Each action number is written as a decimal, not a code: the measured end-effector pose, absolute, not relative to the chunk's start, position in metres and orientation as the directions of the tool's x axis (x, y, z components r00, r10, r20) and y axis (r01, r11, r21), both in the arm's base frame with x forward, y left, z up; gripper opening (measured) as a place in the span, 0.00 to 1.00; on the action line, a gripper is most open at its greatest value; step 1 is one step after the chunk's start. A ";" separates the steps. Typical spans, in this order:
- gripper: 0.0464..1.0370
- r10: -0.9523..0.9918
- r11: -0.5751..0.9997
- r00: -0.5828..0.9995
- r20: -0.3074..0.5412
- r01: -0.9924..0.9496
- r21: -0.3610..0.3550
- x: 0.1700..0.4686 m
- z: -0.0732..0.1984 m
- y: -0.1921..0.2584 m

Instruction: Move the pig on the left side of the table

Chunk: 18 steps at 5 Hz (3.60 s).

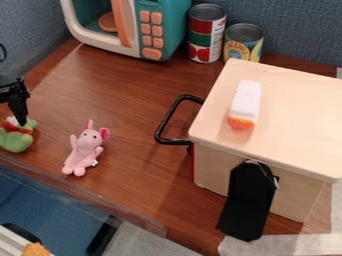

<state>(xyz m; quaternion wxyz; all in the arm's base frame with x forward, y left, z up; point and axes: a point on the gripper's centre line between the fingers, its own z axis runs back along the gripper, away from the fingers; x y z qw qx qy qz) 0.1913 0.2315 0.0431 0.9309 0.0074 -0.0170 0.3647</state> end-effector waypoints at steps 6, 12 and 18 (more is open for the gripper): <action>0.96 0.348 0.935 0.937 0.017 -0.346 -0.074 0.235 0.033 0.118; 0.26 0.565 0.823 0.808 0.169 -0.565 -0.053 0.279 0.065 0.236; 0.96 0.376 0.926 0.919 0.119 -0.377 -0.016 0.320 0.079 0.248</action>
